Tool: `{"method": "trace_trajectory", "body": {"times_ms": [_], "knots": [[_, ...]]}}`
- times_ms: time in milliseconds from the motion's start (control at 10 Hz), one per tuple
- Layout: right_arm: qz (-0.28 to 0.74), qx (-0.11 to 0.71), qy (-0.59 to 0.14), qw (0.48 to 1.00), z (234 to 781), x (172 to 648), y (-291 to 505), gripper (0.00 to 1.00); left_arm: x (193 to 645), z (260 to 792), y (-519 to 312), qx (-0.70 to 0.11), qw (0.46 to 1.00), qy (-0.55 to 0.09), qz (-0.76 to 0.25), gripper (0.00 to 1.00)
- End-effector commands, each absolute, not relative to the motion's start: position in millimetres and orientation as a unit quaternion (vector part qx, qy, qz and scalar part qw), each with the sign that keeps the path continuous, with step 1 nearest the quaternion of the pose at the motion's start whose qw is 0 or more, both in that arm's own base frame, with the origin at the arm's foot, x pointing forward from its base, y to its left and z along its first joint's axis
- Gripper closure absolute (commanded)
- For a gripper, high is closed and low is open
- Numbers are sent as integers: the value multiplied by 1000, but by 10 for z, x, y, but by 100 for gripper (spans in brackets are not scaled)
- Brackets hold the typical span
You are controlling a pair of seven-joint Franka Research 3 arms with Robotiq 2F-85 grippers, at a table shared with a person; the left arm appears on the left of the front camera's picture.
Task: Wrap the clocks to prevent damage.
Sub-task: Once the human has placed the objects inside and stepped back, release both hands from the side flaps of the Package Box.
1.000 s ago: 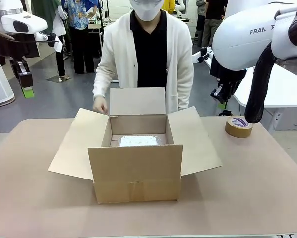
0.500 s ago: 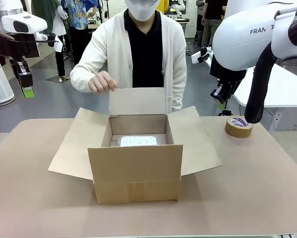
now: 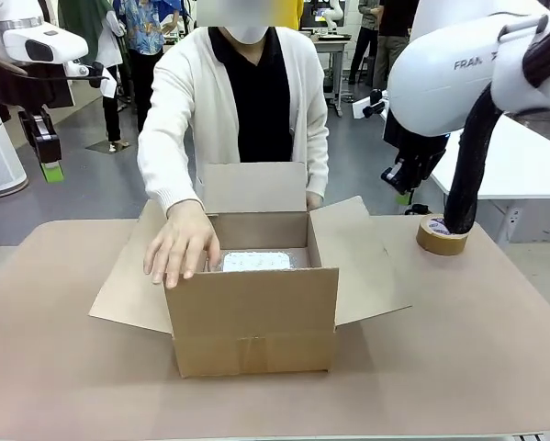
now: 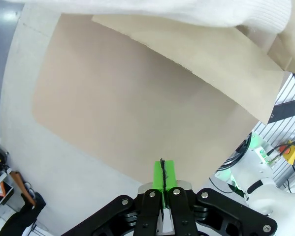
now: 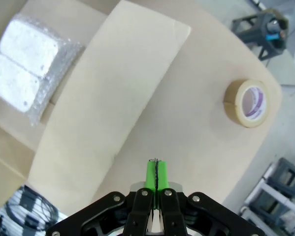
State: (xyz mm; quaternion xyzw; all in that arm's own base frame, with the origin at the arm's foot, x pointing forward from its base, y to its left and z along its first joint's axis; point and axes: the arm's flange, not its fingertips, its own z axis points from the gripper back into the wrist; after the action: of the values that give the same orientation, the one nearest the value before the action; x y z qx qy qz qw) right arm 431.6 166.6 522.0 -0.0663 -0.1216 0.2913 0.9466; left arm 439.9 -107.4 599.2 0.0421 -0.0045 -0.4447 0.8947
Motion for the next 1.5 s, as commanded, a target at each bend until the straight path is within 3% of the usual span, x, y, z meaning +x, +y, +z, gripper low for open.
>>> {"method": "trace_trajectory", "body": {"times_ms": [0, 300, 500, 800, 900, 1200, 1400], "knots": [[259, -52, -134, 955, 5130, 4398, 1771, 99, 4455, 5913, -1216, 39, 920, 1, -390, 100], [306, -64, -124, 942, 5167, 4367, 1652, 99, 4427, 5918, -1144, 41, 911, 1, -411, 100], [414, -76, -80, 904, 5314, 4359, 1370, 99, 4468, 5931, -872, 17, 821, 45, -569, 100], [604, -104, -26, 790, 5394, 4232, 745, 99, 4389, 5949, -282, -23, 702, -8, -712, 100], [645, -95, -42, 758, 5391, 4203, 630, 99, 4375, 5964, -206, -26, 685, -19, -727, 100], [609, -80, -71, 786, 5296, 4366, 436, 99, 4281, 5939, -139, -6, 683, -25, -730, 100], [639, -81, -38, 764, 5438, 4251, 466, 99, 4347, 6026, -102, -14, 678, -17, -735, 100]]}}
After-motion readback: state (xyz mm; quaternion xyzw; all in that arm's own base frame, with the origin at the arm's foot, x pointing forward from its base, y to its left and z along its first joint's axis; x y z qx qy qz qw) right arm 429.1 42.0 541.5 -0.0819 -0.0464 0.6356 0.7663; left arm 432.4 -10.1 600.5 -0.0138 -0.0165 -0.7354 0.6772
